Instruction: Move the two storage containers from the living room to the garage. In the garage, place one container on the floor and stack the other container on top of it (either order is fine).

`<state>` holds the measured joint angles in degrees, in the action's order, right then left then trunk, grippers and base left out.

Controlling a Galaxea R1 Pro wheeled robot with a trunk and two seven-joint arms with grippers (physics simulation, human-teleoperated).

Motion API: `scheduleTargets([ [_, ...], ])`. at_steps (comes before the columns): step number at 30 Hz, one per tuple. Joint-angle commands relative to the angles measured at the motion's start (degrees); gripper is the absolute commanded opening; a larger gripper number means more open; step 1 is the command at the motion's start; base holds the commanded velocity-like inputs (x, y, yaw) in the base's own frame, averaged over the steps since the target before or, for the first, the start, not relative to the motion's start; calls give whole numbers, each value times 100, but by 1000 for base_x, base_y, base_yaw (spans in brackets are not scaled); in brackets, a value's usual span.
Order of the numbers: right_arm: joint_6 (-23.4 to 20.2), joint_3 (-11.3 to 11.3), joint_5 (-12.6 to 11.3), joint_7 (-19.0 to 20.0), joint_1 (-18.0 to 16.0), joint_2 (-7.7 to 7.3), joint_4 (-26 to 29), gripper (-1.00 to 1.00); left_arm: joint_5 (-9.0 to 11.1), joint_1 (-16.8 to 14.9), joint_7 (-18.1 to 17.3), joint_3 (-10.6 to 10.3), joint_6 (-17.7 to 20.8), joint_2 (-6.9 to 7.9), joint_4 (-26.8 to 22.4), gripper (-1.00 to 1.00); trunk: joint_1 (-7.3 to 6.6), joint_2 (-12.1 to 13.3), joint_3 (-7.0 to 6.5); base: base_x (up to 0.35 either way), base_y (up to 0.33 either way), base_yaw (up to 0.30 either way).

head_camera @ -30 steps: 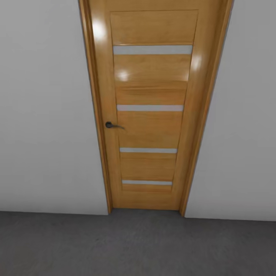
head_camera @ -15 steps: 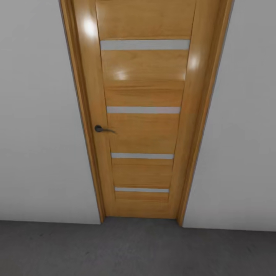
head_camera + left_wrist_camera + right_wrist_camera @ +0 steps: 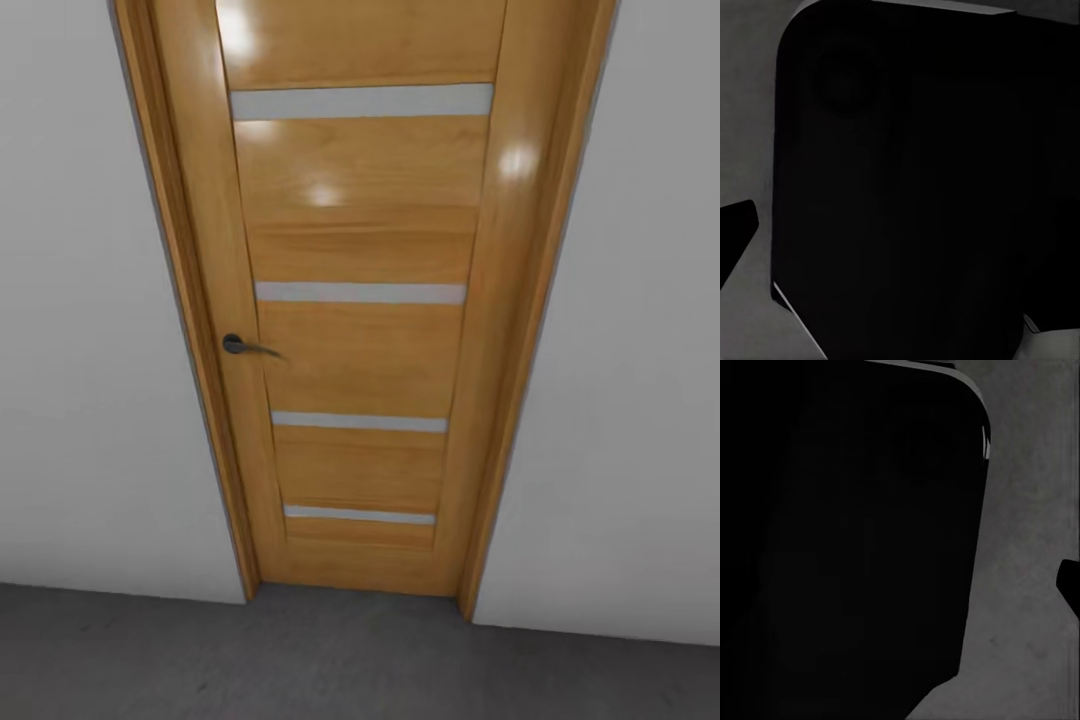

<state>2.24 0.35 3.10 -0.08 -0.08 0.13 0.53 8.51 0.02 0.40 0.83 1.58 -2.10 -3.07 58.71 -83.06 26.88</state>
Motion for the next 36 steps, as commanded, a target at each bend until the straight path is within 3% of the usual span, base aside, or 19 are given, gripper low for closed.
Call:
scheduleTargets([
  [1,13,0,32,-1,-1,-1,0,100,45,0,4,5,16,2,-11,100,2,-2,5,231,-175,263],
  [9,13,-5,32,-1,-1,-18,0,100,45,2,4,5,9,8,-18,100,2,-2,5,104,-70,214],
  [27,5,5,40,-1,-1,-4,2,100,45,3,-10,5,9,3,-27,100,2,-2,5,8,-1,10],
  [36,12,6,34,-1,-1,-13,0,100,37,3,-13,5,9,-1,-24,100,2,-2,5,271,0,0],
])
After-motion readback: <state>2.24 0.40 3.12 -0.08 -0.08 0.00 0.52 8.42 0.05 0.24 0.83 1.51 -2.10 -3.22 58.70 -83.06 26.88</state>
